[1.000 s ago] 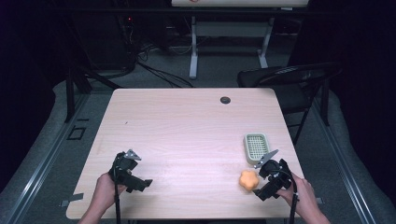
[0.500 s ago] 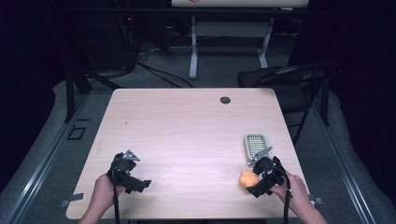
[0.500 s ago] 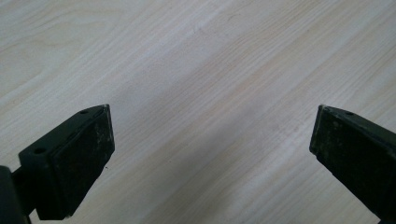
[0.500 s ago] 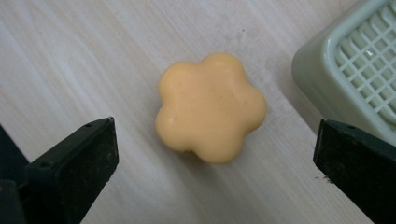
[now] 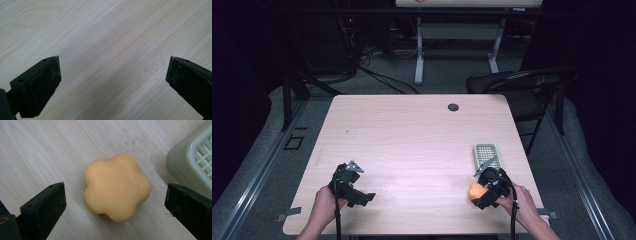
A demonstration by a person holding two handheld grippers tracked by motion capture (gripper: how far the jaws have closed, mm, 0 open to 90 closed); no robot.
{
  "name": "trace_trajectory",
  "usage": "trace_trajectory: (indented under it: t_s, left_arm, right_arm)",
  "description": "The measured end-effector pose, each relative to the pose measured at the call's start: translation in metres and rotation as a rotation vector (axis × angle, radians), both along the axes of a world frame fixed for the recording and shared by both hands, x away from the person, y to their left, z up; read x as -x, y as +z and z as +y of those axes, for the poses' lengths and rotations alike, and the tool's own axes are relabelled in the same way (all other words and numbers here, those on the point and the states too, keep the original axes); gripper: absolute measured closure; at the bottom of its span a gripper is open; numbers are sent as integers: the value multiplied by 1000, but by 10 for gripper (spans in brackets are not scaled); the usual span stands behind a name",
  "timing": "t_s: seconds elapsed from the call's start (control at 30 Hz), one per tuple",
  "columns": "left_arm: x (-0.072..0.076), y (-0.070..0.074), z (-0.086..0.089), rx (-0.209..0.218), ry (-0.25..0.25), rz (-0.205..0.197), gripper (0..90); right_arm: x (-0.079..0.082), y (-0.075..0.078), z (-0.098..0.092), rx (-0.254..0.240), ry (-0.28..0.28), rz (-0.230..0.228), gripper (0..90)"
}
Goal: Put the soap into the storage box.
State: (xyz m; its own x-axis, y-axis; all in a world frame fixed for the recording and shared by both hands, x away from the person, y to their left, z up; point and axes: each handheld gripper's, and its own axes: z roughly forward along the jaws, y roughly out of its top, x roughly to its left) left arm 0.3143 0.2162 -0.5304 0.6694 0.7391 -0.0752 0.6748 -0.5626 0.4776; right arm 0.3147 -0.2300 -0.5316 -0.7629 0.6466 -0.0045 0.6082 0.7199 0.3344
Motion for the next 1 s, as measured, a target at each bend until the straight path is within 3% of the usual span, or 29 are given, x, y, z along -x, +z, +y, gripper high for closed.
trace_trajectory:
  t_s: [0.13,0.17,0.23,0.4,0.5,0.57,1.0]
  left_arm:
    - [0,-1,0,-1,-2,2,1]
    - [0,0,-1,0,-4,3,1]
    - [0,0,0,1,-3,2,1]
    - [0,0,-1,-3,-3,2,1]
    - [0,0,-1,-4,-5,2,1]
    - [0,-1,-1,-4,-4,-1,1]
    - [0,-1,-1,-7,-6,-1,0]
  right_arm:
    - [-2,-5,3,-11,6,21,26]
    - [-3,-7,6,16,22,19,18]
    - [-3,-8,7,1,19,21,15]
    - [-5,-11,10,37,31,18,5]
    - [-4,-11,10,38,29,21,42]
    - [-4,-13,10,34,19,19,123]
    - [-4,-14,11,59,-5,2,256]
